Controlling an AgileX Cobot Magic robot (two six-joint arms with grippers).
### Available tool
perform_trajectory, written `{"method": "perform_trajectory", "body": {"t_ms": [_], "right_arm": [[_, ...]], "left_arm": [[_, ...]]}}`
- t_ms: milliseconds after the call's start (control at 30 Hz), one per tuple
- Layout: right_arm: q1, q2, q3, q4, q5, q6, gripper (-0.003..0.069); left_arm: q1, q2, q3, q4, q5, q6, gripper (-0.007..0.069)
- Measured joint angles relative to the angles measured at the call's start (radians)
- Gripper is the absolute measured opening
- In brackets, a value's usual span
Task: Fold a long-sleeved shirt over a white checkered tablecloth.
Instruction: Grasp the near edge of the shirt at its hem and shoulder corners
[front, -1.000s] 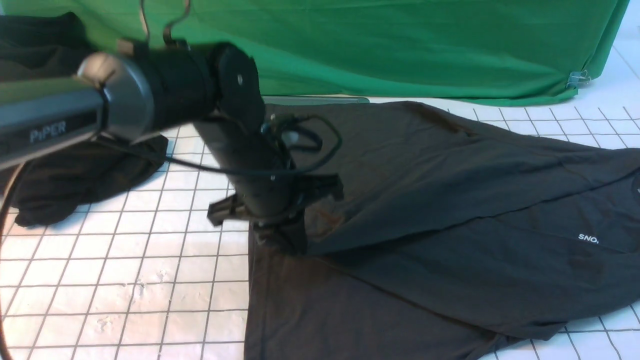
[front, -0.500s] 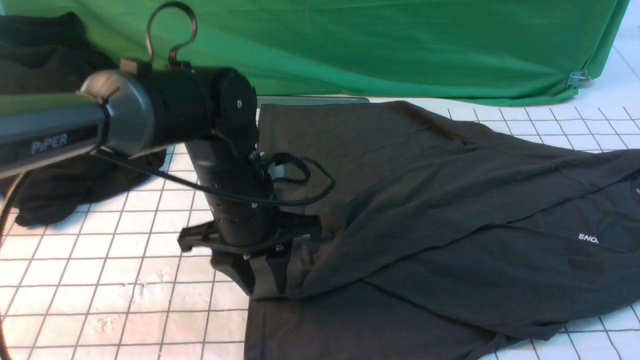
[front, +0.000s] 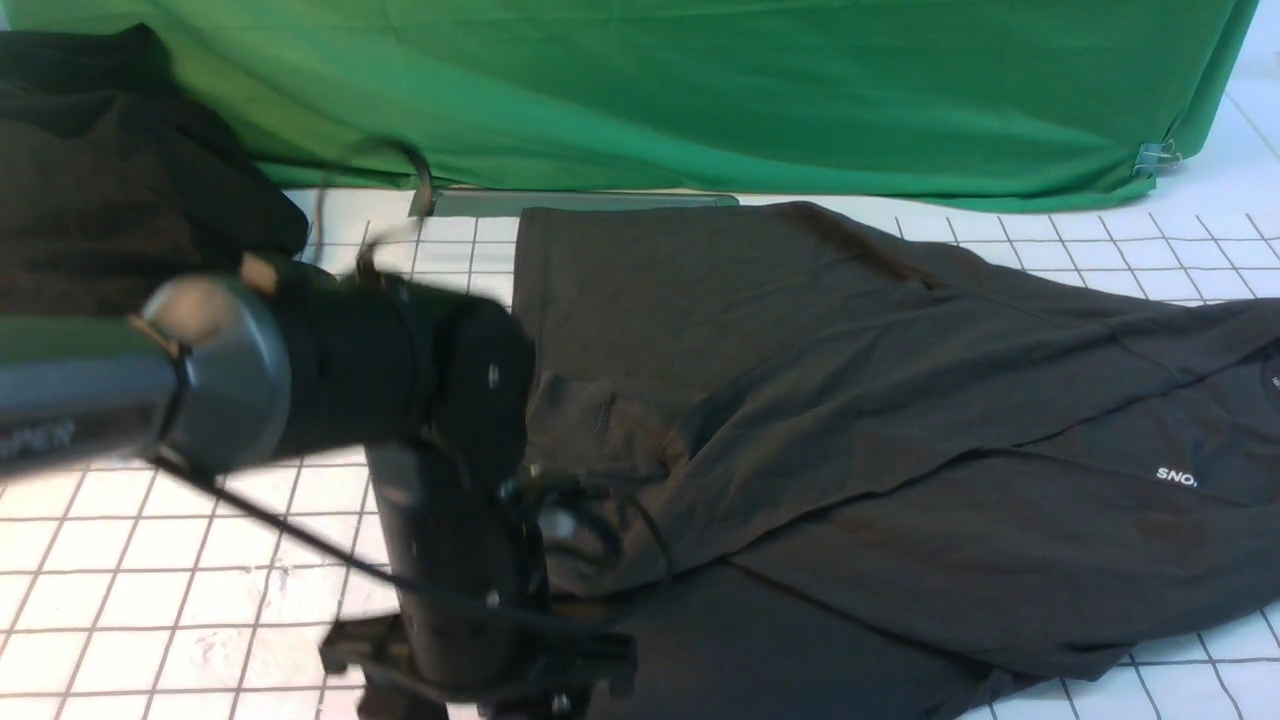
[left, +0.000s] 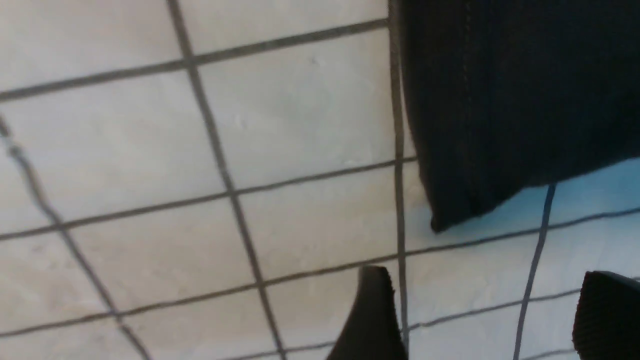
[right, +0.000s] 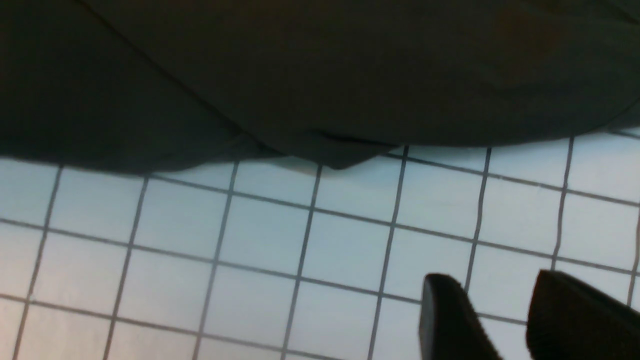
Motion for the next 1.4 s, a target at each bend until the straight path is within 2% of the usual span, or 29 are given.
{"method": "perform_trajectory", "body": {"t_ms": [167, 233, 300, 400, 467, 500, 533, 567, 633, 833, 900, 967, 1067, 1133, 1233, 1400], "right_arm": [[0.000, 0.000, 0.000, 0.000, -0.008, 0.005, 0.0239], [0.000, 0.000, 0.000, 0.000, -0.008, 0.005, 0.0239], [0.000, 0.000, 0.000, 0.000, -0.008, 0.008, 0.0239], [0.000, 0.000, 0.000, 0.000, -0.011, 0.008, 0.0239], [0.000, 0.000, 0.000, 0.000, -0.011, 0.009, 0.0239], [0.000, 0.000, 0.000, 0.000, -0.011, 0.009, 0.0239], [0.000, 0.000, 0.000, 0.000, -0.011, 0.009, 0.0239], [0.000, 0.000, 0.000, 0.000, -0.010, 0.009, 0.0239], [0.000, 0.000, 0.000, 0.000, -0.002, 0.011, 0.0241], [0.052, 0.000, 0.000, 0.008, 0.031, 0.005, 0.0252], [0.106, 0.000, 0.000, 0.014, 0.032, -0.003, 0.0295], [0.183, 0.015, 0.000, 0.016, 0.038, -0.015, 0.0386], [0.246, 0.053, 0.000, 0.016, 0.052, -0.028, 0.0470], [0.317, 0.115, 0.000, 0.016, 0.061, -0.053, 0.0551], [0.391, 0.211, 0.000, -0.014, 0.047, -0.064, 0.0588], [0.505, 0.365, 0.000, -0.150, -0.011, -0.030, 0.0594]], "left_arm": [[-0.009, 0.007, 0.070, -0.046, -0.139, -0.002, 0.0470], [-0.009, 0.010, 0.070, -0.046, -0.146, -0.004, 0.0460], [-0.009, 0.011, 0.070, -0.046, -0.155, -0.004, 0.0417], [-0.009, 0.012, 0.070, -0.044, -0.161, -0.004, 0.0339], [-0.009, 0.012, 0.070, -0.044, -0.174, -0.003, 0.0245], [-0.009, 0.012, 0.070, -0.044, -0.177, -0.003, 0.0223], [-0.009, 0.008, 0.071, -0.042, -0.186, -0.003, 0.0134], [-0.009, 0.001, 0.071, -0.040, -0.190, -0.003, 0.0082], [-0.009, -0.027, 0.071, -0.032, -0.188, -0.003, 0.0031], [0.058, -0.123, 0.071, -0.029, -0.110, 0.025, 0.0020], [0.086, -0.141, 0.071, -0.029, -0.095, 0.043, 0.0020], [0.110, -0.147, 0.076, -0.029, -0.084, 0.076, 0.0020], [0.123, -0.149, 0.098, -0.028, -0.081, 0.103, 0.0020], [0.125, -0.149, 0.134, -0.025, -0.081, 0.112, 0.0020], [0.125, -0.149, 0.181, -0.016, -0.083, 0.124, 0.0020], [0.127, -0.149, 0.208, -0.015, -0.094, 0.138, 0.0020]]}}
